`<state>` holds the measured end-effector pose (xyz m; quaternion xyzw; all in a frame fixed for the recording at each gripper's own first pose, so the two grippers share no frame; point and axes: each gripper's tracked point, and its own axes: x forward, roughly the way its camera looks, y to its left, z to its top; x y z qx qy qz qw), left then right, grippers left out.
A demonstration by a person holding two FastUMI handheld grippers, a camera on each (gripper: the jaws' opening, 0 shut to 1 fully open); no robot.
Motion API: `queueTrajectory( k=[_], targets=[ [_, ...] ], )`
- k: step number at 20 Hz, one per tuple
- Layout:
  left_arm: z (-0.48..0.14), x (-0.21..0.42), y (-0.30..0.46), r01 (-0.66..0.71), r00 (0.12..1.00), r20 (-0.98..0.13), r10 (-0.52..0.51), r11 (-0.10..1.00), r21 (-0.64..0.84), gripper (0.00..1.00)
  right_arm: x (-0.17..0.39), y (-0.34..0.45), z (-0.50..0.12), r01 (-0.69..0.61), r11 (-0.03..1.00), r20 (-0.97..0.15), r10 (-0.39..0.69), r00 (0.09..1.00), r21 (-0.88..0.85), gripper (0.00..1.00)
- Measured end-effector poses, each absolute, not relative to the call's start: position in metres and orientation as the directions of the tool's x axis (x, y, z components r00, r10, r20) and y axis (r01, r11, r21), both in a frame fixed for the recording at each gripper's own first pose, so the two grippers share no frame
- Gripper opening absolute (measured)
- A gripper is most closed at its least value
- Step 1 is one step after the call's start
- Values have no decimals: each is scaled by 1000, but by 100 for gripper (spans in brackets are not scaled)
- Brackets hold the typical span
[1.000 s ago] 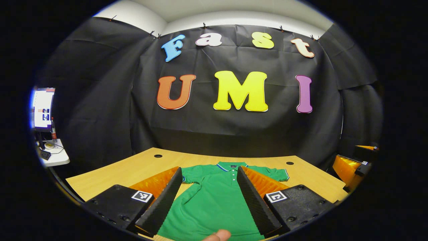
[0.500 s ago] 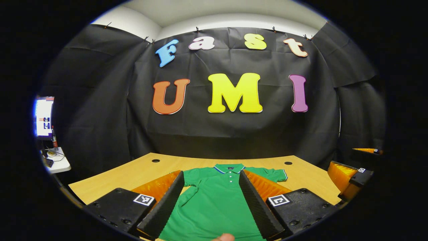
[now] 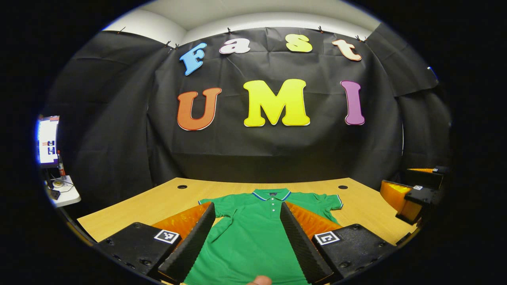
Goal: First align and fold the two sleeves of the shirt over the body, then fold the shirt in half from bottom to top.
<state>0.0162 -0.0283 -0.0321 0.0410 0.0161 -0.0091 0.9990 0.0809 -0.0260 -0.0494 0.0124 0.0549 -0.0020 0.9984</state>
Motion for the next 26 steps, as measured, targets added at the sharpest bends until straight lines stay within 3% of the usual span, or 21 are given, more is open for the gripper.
queueTrajectory(
  k=[9, 12, 15, 19, 22, 25, 26],
  targets=[
    [-43, 35, -11, -17, 999, -51, 20, 998, 56, 100, 263, -53, -129, 158, 987, -319, -142, 937, 25, 96],
    [-44, 42, 4, -46, 997, -56, 49, 998, 45, 100, 297, -59, -169, 199, 980, -408, -191, 893, -23, 95],
    [-48, 45, 10, -59, 996, -73, 61, 998, 18, 100, 311, -50, -196, 205, 976, -494, -144, 857, 71, 96],
    [-50, 47, 12, -58, 995, -84, 58, 998, 8, 100, 324, -43, -222, 225, 965, -561, -112, 820, 136, 86],
    [-49, 48, 11, -48, 996, -78, 49, 999, 13, 100, 322, -38, -241, 251, 951, -617, -89, 782, 181, 59],
    [-55, 49, 10, -43, 994, -95, 44, 999, 8, 100, 326, -42, -243, 255, 952, -622, -95, 777, 173, 58],
    [-56, 49, 8, -42, 994, -99, 42, 999, 6, 100, 325, -40, -241, 252, 952, -621, -92, 778, 174, 53]
  ],
)
